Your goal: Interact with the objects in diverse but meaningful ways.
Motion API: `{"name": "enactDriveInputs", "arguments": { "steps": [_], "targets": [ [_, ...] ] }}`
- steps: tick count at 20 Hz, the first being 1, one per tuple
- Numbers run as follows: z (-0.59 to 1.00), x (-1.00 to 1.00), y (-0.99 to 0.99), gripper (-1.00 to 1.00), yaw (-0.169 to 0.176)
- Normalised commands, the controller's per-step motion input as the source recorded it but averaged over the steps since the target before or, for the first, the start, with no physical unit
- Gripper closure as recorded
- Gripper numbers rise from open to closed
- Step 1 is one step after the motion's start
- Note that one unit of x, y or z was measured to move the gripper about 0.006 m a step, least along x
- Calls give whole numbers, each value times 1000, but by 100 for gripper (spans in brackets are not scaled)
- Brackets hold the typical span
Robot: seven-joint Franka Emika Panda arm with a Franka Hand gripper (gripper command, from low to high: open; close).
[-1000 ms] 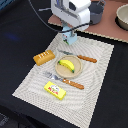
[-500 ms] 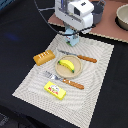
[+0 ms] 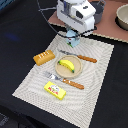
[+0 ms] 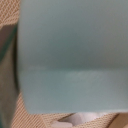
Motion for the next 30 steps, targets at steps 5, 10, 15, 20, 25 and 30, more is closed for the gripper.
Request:
{"name": "enactDriveInputs", "arguments": {
  "steps": [5,10,15,20,25,30],
  "targets": [
    [349,347,74,-100,6],
    [381,174,27,-100,29],
    [433,78,0,-100,56],
    [438,7,0,-100,84],
    [506,-12,-126,-100,75],
    [391,-231,-470,-100,78]
  ]
}}
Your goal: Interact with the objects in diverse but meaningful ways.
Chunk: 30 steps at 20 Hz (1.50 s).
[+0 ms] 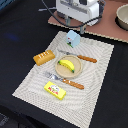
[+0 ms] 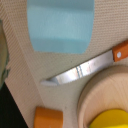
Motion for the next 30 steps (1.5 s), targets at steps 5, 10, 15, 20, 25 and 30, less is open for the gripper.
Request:
{"name": "enactDriveInputs", "arguments": {
  "steps": [5,10,15,20,25,30],
  "targets": [
    [222,-387,-632,-100,30],
    [20,-417,-723,-100,6],
    [-17,-431,-746,-100,0],
    [-151,-421,-569,-100,11],
    [-254,-335,-345,-100,1],
    [-291,-260,-172,-100,0]
  ]
}}
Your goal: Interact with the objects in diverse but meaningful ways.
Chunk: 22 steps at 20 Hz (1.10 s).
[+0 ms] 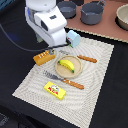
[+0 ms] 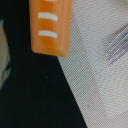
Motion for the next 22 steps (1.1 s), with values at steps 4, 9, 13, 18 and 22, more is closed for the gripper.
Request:
{"name": "enactDriveInputs", "arguments": {
  "steps": [4,9,13,18,22],
  "targets": [
    [-306,-141,-10,-100,0],
    [-273,-141,49,-100,0],
    [-271,-123,77,-100,0],
    [-291,-105,49,-100,0],
    [-349,-88,54,-100,0]
  ]
}}
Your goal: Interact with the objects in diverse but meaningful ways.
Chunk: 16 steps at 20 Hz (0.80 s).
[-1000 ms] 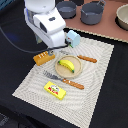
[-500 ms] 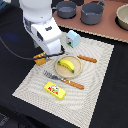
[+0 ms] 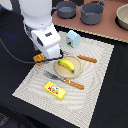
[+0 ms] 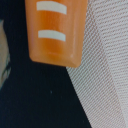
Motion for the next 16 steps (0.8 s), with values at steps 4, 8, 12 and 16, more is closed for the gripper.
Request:
{"name": "enactDriveInputs", "arguments": {
  "steps": [4,8,12,16],
  "targets": [
    [-331,-88,50,-100,0],
    [-230,-62,34,100,2],
    [-167,-63,0,100,7],
    [-188,-83,0,100,7]
  ]
}}
